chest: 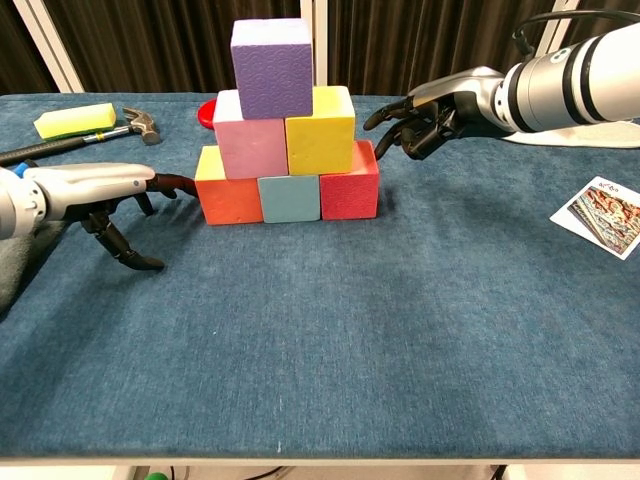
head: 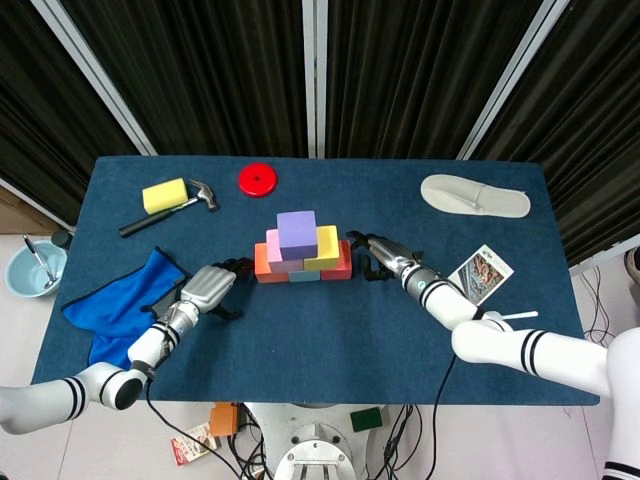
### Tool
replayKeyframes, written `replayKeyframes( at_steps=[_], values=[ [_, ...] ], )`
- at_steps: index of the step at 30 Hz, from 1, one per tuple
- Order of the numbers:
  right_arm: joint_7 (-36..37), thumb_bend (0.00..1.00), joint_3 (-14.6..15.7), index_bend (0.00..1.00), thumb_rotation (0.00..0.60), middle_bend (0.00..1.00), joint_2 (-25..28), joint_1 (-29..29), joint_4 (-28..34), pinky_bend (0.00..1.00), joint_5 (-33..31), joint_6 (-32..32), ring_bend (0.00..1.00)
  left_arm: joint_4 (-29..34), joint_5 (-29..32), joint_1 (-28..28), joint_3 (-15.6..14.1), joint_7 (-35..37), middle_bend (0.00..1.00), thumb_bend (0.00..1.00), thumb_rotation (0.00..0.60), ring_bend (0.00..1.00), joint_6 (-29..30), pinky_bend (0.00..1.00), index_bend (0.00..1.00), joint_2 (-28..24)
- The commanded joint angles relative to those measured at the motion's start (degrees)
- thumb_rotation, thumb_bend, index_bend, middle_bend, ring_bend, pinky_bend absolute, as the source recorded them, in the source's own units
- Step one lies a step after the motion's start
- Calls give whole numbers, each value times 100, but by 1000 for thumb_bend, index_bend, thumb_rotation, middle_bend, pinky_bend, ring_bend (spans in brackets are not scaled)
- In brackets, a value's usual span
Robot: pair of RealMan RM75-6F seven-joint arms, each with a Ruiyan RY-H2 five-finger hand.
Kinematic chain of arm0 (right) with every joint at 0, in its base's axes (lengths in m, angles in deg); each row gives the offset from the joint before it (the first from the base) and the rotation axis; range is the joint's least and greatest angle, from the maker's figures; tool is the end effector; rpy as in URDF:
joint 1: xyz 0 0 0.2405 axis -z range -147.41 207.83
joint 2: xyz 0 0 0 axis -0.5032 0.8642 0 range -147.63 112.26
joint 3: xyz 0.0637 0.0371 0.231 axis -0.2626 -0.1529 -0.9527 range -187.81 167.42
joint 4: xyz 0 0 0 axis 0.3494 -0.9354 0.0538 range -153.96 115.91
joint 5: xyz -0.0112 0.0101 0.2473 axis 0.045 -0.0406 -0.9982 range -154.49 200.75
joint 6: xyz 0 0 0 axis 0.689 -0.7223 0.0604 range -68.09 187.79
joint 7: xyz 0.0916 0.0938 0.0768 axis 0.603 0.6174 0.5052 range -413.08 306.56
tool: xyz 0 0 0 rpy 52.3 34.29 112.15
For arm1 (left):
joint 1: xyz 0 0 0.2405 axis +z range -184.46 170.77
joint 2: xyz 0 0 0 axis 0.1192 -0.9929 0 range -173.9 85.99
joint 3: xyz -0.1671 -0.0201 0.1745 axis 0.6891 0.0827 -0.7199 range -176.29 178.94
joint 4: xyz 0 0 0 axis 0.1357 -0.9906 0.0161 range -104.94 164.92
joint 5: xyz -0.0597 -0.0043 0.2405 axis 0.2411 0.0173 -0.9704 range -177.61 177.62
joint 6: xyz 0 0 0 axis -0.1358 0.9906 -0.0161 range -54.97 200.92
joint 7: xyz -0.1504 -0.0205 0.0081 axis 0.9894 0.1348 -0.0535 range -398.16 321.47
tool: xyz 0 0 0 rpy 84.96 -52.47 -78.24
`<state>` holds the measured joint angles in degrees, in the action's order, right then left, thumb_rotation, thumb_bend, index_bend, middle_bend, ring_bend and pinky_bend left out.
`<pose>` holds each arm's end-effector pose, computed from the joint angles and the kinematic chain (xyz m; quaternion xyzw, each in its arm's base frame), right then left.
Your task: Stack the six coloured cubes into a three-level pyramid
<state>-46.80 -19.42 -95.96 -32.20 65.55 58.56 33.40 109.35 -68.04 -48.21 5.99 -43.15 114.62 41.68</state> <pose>-0.0979 -0.4012 -0.0498 0.6655 -0.6369 0.2951 0.2537 -0.1982 0.3365 -0.0717 -0.7710 -0.4563 -0.2816 0.3436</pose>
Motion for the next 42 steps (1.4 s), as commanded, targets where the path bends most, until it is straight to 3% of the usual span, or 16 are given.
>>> replayKeyframes(
  at_steps=[1,14,17,19,21,24,27,33,42],
  values=[
    [10,933,17,0,600,141,24,8,9,0,0,-11,0,16,12,10,-15,-22,68,195,550,87,27,210,109,-16],
    [-20,924,85,0,600,141,348,153,332,0,124,-293,0,605,-16,243,-55,-20,68,196,544,87,467,210,109,-483],
    [-68,799,107,0,600,140,746,410,713,0,414,-646,0,877,-87,453,-88,45,68,196,548,87,794,210,109,-788],
    [-164,616,185,0,600,135,1105,713,1042,0,700,-1132,0,1057,-137,672,-125,84,68,196,543,87,1129,210,109,-1045],
    [-444,373,377,0,600,129,1405,1120,1313,0,1096,-1930,0,1177,-200,961,-170,70,68,196,549,88,1606,210,109,-1276],
    [-839,215,674,0,600,114,1642,1822,1585,0,1755,-3276,0,1245,-264,1423,-238,-11,68,196,552,88,2363,210,110,-1517],
    [-916,191,965,0,600,79,1726,2556,1628,0,2470,-4385,0,1282,-342,1859,-316,-97,68,196,540,88,3036,210,110,-1681],
    [-412,192,1390,0,600,13,1656,3833,1227,0,3438,-5811,0,1363,-694,2593,-525,6,68,196,552,88,4030,197,110,-1908],
    [559,191,1737,0,600,5,1206,5201,336,0,4125,-6743,0,1238,-1328,3464,-823,-66,68,196,586,88,5156,194,109,-1702]
  ],
)
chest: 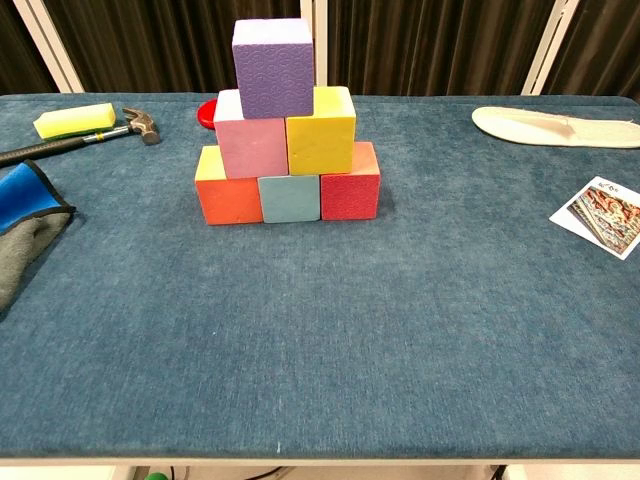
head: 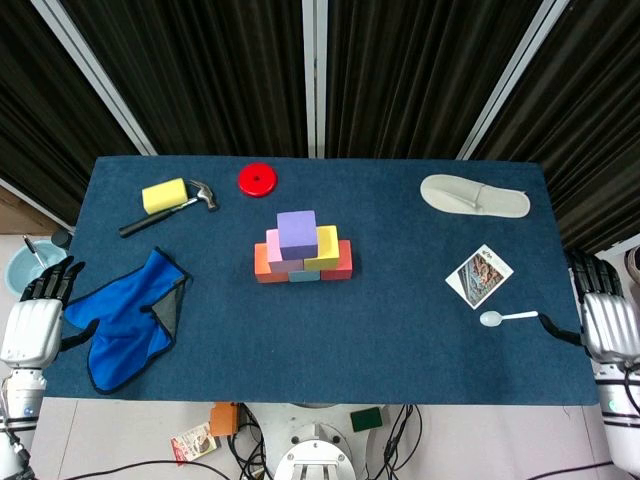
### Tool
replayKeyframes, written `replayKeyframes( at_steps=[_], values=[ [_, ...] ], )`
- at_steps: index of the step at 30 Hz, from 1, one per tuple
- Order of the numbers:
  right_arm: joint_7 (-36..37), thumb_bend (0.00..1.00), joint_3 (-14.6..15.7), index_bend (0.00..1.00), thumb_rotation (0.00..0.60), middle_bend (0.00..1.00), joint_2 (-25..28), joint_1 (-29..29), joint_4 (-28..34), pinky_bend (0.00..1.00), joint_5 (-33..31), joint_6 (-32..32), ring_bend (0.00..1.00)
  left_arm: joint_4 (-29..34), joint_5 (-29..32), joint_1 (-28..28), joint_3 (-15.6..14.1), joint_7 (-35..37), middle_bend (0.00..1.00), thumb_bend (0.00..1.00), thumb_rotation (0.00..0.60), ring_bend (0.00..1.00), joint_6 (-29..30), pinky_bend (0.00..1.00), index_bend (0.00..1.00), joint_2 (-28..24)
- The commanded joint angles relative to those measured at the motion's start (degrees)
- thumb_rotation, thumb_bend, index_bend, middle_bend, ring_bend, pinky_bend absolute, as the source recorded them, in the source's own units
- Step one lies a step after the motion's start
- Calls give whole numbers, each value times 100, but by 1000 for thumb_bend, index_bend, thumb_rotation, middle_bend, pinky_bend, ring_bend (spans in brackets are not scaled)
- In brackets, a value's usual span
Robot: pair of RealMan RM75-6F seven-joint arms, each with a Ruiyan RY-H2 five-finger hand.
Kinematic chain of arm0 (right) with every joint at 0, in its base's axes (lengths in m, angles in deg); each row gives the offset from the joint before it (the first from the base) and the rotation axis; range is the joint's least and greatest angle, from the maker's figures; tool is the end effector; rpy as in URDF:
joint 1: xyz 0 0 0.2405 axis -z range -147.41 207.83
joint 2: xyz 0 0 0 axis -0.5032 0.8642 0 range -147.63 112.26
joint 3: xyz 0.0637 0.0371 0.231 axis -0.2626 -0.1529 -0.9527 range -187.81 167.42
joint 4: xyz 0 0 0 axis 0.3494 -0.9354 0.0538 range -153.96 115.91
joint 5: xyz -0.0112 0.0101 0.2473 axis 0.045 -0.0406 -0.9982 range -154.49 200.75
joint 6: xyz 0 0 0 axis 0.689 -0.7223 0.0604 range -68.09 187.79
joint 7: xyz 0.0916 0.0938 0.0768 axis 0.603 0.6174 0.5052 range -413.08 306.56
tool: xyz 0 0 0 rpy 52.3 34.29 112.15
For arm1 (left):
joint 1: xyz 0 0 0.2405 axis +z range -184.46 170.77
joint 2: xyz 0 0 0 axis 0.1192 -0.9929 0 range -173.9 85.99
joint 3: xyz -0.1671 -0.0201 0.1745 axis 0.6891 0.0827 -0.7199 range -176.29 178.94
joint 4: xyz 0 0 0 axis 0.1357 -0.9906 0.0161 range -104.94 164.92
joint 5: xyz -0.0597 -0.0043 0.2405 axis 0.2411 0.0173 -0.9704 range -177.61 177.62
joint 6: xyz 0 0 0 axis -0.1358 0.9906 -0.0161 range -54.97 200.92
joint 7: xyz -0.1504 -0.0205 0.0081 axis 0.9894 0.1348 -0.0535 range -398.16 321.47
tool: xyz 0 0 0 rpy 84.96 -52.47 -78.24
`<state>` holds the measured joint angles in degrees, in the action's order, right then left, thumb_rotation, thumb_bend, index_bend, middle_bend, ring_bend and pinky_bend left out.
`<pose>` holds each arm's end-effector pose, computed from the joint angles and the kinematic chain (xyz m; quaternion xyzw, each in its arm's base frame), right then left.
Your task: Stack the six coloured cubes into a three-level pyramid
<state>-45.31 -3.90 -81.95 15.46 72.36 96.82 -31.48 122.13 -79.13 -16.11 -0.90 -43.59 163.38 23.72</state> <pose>-0.3222 -0.2068 0.1278 0.5487 -0.4218 0.4172 0.5890 -0.3117 0.1921 0.1056 -0.5816 -0.3789 -0.3755 0.6141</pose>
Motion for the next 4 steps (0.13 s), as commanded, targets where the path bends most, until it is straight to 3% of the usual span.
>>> replayKeyframes(
  at_steps=[1,4],
  values=[
    [500,191,197,0,600,5,-231,525,-418,0,342,-285,0,-62,-267,324,-161,-32,68,196,587,88,349,193,109,130],
    [702,191,192,0,600,5,-337,758,-645,0,463,-361,0,-133,-416,528,-220,-47,68,196,593,88,556,193,110,240]
  ],
)
